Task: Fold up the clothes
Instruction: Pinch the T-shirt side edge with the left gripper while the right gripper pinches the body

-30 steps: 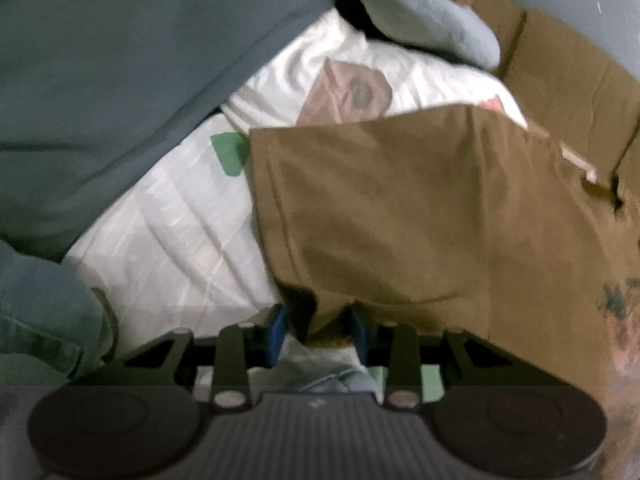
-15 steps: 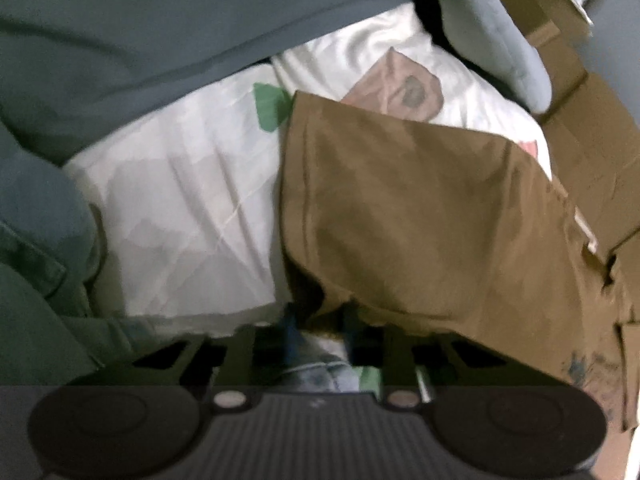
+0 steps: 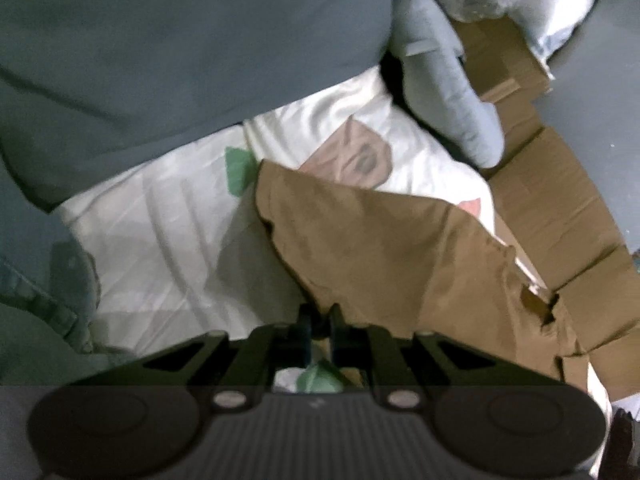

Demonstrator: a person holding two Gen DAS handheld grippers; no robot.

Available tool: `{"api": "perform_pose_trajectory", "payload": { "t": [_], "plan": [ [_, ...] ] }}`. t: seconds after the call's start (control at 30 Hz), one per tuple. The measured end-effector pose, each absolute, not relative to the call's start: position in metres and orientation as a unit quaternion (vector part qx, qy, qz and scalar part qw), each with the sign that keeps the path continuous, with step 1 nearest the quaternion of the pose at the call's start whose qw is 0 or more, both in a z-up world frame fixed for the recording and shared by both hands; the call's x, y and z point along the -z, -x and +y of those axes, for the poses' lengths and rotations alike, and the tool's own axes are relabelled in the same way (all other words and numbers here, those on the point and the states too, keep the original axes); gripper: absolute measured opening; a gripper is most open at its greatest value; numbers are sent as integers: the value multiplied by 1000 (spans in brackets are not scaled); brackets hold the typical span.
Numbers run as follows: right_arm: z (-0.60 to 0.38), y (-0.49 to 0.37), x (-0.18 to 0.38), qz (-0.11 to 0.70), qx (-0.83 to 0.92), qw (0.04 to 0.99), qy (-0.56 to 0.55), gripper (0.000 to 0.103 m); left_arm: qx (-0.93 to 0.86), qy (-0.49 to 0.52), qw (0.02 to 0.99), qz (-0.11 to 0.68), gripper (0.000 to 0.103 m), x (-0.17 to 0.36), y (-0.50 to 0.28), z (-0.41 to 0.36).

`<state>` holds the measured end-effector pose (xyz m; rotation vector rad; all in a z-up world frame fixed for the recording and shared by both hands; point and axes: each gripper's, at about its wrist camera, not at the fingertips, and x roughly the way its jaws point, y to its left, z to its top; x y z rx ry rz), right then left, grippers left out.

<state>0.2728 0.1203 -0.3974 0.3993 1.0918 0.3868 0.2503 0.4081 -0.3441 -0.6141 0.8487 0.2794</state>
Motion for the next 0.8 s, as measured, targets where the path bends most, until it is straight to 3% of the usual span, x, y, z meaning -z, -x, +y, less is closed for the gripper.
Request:
{"api": "perform_pose_trajectory", "payload": {
  "t": [0.07, 0.13, 0.23, 0.57, 0.8],
  "plan": [
    [125, -278, 402, 514, -190, 811, -203, 62, -123, 286, 860, 404, 8, 340, -251, 407],
    [130, -282, 407, 517, -195, 805, -214, 40, -116, 281, 862, 405, 8, 337, -251, 407],
    [137, -288, 411, 516, -198, 802, -229, 25, -110, 281, 863, 404, 8, 335, -250, 409],
    [154, -309, 427, 508, -204, 779, -304, 8, -78, 283, 870, 396, 8, 327, -244, 403],
    [170, -312, 435, 514, -197, 775, -311, 7, -42, 274, 875, 397, 8, 318, -241, 390]
  ]
}}
